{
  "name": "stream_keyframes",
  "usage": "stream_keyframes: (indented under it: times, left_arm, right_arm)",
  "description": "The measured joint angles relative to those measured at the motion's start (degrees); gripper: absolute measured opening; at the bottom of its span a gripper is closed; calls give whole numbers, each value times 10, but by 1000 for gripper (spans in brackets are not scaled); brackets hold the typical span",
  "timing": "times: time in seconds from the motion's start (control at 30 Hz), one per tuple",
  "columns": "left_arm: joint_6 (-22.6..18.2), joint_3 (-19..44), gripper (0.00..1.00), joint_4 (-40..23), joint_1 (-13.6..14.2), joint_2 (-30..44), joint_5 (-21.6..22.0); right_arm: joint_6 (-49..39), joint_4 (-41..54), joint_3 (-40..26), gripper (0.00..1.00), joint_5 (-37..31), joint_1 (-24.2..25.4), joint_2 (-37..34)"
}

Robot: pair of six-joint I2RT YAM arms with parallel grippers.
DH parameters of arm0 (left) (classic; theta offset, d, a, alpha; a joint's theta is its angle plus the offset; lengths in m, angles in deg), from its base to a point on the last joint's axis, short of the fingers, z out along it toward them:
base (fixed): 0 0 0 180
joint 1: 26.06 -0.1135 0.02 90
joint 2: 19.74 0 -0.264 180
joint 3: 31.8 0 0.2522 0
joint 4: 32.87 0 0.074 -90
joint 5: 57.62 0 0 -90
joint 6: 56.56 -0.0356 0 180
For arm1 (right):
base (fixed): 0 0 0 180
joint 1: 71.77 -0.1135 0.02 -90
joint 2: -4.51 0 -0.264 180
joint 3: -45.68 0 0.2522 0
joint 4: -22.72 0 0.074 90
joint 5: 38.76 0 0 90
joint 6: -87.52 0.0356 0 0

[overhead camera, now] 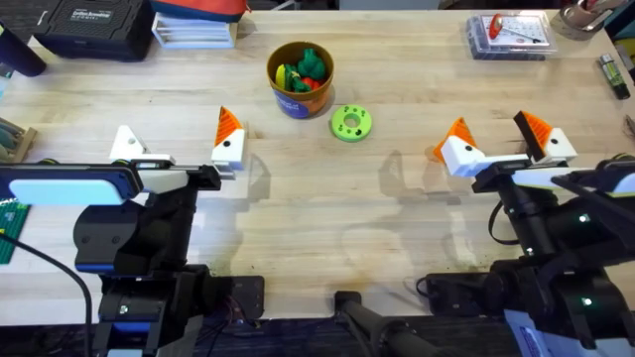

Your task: Pick up the gripper from the table and insert it into the empty holder that is missing its gripper. Then pick up a screw, insert it into the mounting hole, and use the screwdriver to tighten it. Finally, clean up the table by picking up the vegetable and placing it into the bucket.

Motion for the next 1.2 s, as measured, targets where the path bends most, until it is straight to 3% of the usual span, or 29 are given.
stream_keyframes:
  times: [0.43, 0.57, 0.63, 0.77, 0.87, 1.03, 1.2]
  left_arm:
    - [0, 0, 985, -3, 0, 0, -2]
    - [23, 2, 985, -10, 0, 0, -1]
    - [41, 14, 985, -37, 0, 0, 3]
    - [68, 95, 985, -111, 0, 37, 16]
    - [78, 186, 985, -170, 0, 102, 20]
    - [84, 350, 985, -299, 0, 271, 24]
    - [86, 471, 985, -412, 0, 444, 26]
  right_arm:
    - [3, 6, -1, 994, 0, 0, 0]
    - [22, 22, -6, 994, -2, 0, 0]
    - [33, 73, -32, 994, 1, 0, -1]
    - [46, 182, -101, 994, 4, 0, -18]
    - [59, 242, -194, 994, 4, 0, -65]
    - [73, 356, -351, 994, 11, 0, -189]
    - [80, 440, -447, 994, 45, 0, -326]
